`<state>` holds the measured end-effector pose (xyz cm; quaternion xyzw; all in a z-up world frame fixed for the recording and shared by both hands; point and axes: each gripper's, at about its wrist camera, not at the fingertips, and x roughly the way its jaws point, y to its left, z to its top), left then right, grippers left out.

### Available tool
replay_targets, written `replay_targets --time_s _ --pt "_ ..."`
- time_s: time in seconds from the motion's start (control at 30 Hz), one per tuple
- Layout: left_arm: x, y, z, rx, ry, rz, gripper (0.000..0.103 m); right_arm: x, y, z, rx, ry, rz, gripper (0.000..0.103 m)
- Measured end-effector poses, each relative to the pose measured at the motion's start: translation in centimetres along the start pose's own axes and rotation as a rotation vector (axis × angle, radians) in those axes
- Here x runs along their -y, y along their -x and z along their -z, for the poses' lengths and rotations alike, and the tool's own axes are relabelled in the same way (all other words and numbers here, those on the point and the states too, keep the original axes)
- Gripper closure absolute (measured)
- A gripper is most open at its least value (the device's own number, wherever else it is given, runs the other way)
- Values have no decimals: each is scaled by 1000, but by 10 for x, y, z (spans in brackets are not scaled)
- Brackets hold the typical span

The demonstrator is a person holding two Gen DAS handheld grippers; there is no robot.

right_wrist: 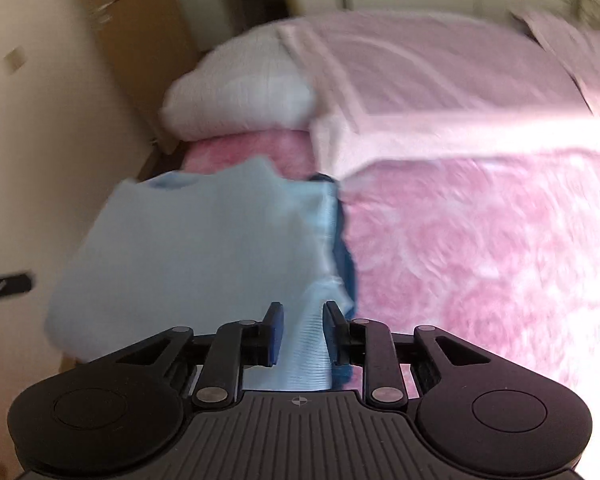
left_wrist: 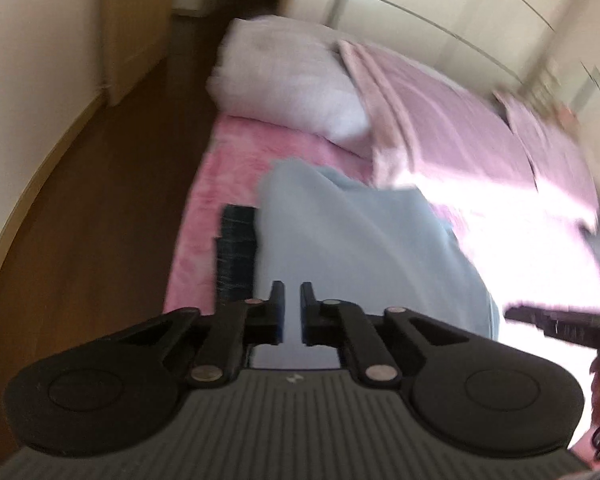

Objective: Fold clothes
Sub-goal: 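Lower the sweatshirt onto the dark jeans stack with both grippers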

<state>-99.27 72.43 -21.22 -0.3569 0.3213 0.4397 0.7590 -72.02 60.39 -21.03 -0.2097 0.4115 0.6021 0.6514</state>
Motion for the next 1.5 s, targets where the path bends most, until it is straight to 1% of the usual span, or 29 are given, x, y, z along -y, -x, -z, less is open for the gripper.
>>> replay_targets --time_s 0.07,0.1,0.13,0.27,0.3,0.37,0.43,0.5,0.57,0.67,0.73,0.83,0.93,1.0,1.1,1.17,1.2,1.27,1.33,1.43,1.5 --pt "10 -3 4 -11 -63 -6 103 -19 2 3 5 72 -43 78" --pt "15 -5 6 -16 -95 -9 103 -28 -1 5 -6 102 -69 78" --pt "14 -9 9 -21 -97 -11 103 -33 -11 9 -29 125 -76 78" --pt "-4 -27 22 -38 -20 -10 100 -45 -58 32 -120 219 -42 78" --pt "-5 -30 23 -32 -23 -12 100 -46 -66 38 -127 235 -32 78" --pt "-4 -34 26 -15 -45 -29 100 -52 -68 43 -127 268 -13 78" --pt "-6 -37 27 -11 -36 -30 100 -55 -70 44 -130 288 -8 78" --pt "-9 -41 28 -9 -21 -28 100 -54 -70 45 -134 286 -9 78" --pt "-7 -35 23 -7 -26 -27 100 -53 -71 45 -139 284 -12 78" --pt "-1 -22 14 -5 -41 -27 100 -54 -63 34 -141 228 -18 77" --pt "3 -12 7 3 -49 -28 101 -49 -52 24 -105 171 -30 77" --pt "11 4 -10 60 -66 -36 100 -42 -36 8 -25 105 -23 78" --pt "8 -2 -16 51 -61 -38 100 -38 -31 -4 12 60 -28 77" --pt "6 -8 -19 40 -55 -38 100 -43 -34 -7 6 58 -42 77" --pt "2 -16 -24 24 -45 -39 99 -59 -45 -5 -20 90 -68 77" --pt "0 -21 -26 13 -38 -40 99 -66 -68 -2 -85 124 -43 78" --pt "-1 -24 -28 7 -35 -40 97 -68 -75 0 -106 132 -33 78" --pt "-4 -29 -31 -4 -29 -41 97 -68 -85 3 -125 132 -26 78" --pt "-6 -34 -34 -15 -22 -42 100 -70 -80 -2 -119 117 -22 78" --pt "1 -11 -26 -7 -28 -24 100 -70 -68 -11 -95 98 -12 78" --pt "6 -6 -16 -28 -45 -13 100 -71 -61 -15 -91 94 -11 78"
